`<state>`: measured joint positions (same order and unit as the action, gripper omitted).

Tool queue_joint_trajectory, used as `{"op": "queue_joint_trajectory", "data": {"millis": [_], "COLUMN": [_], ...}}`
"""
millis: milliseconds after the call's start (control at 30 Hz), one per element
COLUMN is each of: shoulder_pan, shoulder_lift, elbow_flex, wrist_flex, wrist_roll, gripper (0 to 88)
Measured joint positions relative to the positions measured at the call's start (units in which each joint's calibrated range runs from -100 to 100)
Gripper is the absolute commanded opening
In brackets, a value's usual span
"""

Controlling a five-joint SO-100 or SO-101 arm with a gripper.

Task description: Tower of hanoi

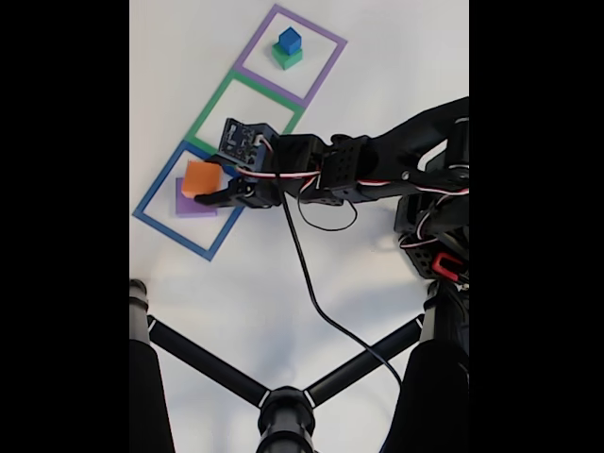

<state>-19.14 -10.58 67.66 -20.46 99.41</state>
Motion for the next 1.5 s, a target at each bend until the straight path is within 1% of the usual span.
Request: {"op": "queue_joint_trajectory", "data": {"millis": [567,833,933,1200,1500], "shoulder_pan": [-1.8,-2.1,-2.1,-2.1,-2.1], "shoulder_lift": [8.3,9.2,9.3,9.7,9.8], "elbow_flex": [-4.4,-4.5,-4.5,-4.6,-4.6], "wrist_flex": [-5.2,-5.5,-5.5,-5.5,-6.0], "wrist_roll": [0.0,0.2,0.4,0.6,0.6], "gripper": [7.7,10.5,12.8,24.4,28.6]}}
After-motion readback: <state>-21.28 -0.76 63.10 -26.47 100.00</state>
